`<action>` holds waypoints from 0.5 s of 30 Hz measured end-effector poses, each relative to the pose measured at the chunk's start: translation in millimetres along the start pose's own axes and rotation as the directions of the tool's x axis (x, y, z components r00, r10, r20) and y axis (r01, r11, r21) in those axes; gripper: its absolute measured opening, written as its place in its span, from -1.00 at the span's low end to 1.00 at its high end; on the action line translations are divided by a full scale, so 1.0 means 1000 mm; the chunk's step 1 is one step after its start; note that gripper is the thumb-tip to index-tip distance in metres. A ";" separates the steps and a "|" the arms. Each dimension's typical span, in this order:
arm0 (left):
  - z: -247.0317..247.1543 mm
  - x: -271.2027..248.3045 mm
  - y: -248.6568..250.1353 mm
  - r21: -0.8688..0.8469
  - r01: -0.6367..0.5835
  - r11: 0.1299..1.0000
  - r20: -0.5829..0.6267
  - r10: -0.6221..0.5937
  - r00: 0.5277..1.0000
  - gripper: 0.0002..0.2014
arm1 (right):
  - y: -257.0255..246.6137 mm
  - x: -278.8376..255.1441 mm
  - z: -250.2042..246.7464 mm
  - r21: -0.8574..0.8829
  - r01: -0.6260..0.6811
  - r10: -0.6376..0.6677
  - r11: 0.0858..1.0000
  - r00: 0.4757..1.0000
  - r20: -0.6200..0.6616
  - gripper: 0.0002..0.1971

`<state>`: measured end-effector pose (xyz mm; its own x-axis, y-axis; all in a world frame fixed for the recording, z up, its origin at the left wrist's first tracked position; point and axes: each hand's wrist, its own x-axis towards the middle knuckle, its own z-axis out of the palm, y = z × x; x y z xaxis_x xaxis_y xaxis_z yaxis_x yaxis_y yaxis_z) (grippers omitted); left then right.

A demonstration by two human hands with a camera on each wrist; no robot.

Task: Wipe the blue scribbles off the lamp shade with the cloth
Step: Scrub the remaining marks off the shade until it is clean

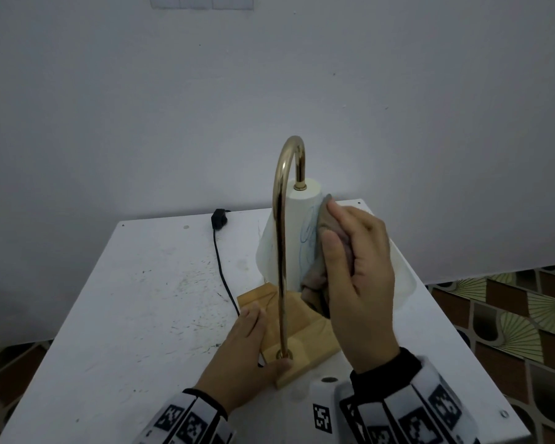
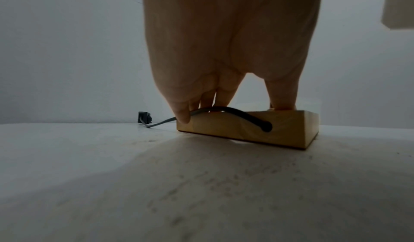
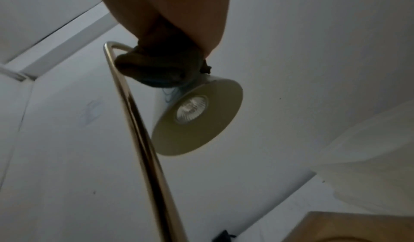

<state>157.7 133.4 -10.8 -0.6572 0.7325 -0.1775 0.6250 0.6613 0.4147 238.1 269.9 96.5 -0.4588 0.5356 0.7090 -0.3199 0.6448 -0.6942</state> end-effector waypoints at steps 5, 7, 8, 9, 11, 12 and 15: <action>0.002 0.001 -0.002 -0.016 -0.014 1.000 0.013 0.014 1.000 0.01 | 0.019 -0.019 -0.005 -0.113 0.049 -0.047 0.992 0.999 0.020 -0.64; 0.001 0.001 -0.002 -0.014 -0.013 1.000 0.025 0.014 1.000 0.03 | 0.025 -0.017 -0.008 -0.112 -0.028 0.028 0.993 1.000 -0.002 -0.67; 0.001 0.002 -0.002 -0.014 -0.013 1.000 0.025 0.013 1.000 0.04 | 0.026 -0.014 -0.009 -0.104 -0.061 0.060 0.993 0.998 -0.010 -0.68; 0.001 0.002 -0.002 -0.015 -0.012 1.000 0.019 0.013 1.000 0.05 | 0.026 -0.010 -0.009 -0.087 -0.087 0.086 0.992 0.996 -0.014 -0.68; 0.002 0.002 -0.002 -0.013 -0.013 1.000 0.005 0.013 1.000 0.03 | 0.020 -0.001 -0.007 -0.038 -0.105 0.104 0.994 0.994 -0.020 -0.70; 0.002 0.002 -0.002 -0.011 -0.011 1.000 -0.002 0.011 1.000 0.02 | 0.015 0.003 -0.006 -0.018 -0.091 0.090 0.996 0.996 -0.027 -0.71; 0.003 0.002 -0.002 -0.008 0.002 1.000 -0.005 -0.002 1.000 -0.01 | -0.001 0.010 0.002 -0.007 -0.001 0.001 1.000 0.999 -0.040 -0.68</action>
<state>155.8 133.8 -14.5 -0.6606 0.7302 -0.1742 0.6202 0.6616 0.4215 231.7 273.7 104.2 -0.4259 0.5574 0.7127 -0.3134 0.6481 -0.6941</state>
